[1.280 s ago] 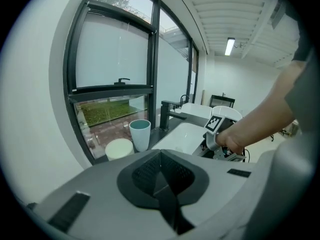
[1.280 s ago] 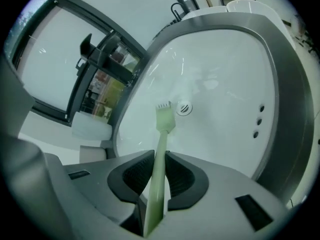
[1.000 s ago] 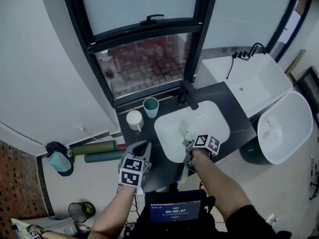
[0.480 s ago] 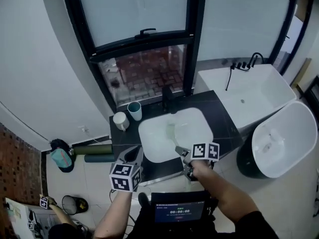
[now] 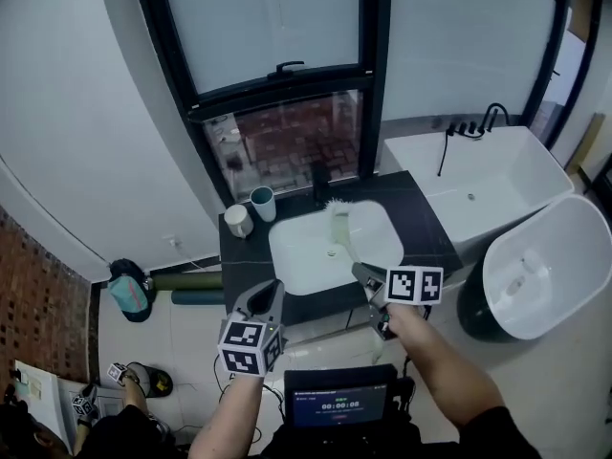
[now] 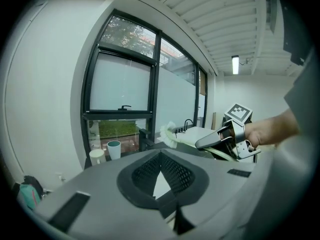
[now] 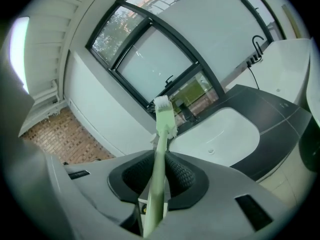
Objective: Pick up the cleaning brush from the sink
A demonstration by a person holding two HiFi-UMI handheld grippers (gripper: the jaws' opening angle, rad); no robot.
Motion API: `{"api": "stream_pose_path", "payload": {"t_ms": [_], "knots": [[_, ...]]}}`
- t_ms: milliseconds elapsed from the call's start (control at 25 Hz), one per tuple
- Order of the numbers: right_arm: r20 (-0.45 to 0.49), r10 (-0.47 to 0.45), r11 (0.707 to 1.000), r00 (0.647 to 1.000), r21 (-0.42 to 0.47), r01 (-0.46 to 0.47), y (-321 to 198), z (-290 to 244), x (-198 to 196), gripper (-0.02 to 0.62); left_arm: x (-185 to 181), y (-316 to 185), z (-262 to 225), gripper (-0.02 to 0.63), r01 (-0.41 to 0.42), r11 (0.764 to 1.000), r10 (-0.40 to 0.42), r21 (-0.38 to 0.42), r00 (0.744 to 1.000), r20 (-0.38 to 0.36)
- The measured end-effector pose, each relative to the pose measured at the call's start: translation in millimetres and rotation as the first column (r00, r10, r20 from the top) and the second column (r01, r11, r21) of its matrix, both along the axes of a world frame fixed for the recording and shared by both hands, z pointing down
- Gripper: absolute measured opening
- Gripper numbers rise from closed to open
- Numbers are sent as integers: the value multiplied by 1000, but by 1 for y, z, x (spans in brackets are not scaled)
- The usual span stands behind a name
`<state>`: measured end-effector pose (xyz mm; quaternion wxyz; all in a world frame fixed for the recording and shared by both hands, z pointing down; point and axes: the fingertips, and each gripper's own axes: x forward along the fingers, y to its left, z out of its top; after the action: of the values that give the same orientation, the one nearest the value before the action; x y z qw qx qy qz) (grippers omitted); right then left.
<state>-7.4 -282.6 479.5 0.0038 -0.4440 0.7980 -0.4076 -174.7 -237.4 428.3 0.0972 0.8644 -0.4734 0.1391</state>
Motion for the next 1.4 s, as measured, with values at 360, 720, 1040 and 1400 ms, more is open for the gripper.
{"api": "stream_pose_path", "payload": {"t_ms": [360, 720, 1040, 1400], "knots": [[-62, 36, 983, 997, 181, -24, 61, -44, 36, 49, 5, 50, -13, 11, 9, 999, -10, 33, 1000, 13], [-160, -46, 924, 986, 369, 103, 124, -95, 129, 49, 82, 104, -52, 11, 163, 983, -160, 87, 986, -45], [-256, -77, 842, 964, 500, 200, 165, -112, 185, 51, 166, 159, -61, 11, 204, 969, -195, 141, 978, -71], [-243, -37, 782, 969, 597, 179, 194, -111, 165, 51, 161, 180, -48, 11, 192, 977, -182, 90, 977, -115]]}}
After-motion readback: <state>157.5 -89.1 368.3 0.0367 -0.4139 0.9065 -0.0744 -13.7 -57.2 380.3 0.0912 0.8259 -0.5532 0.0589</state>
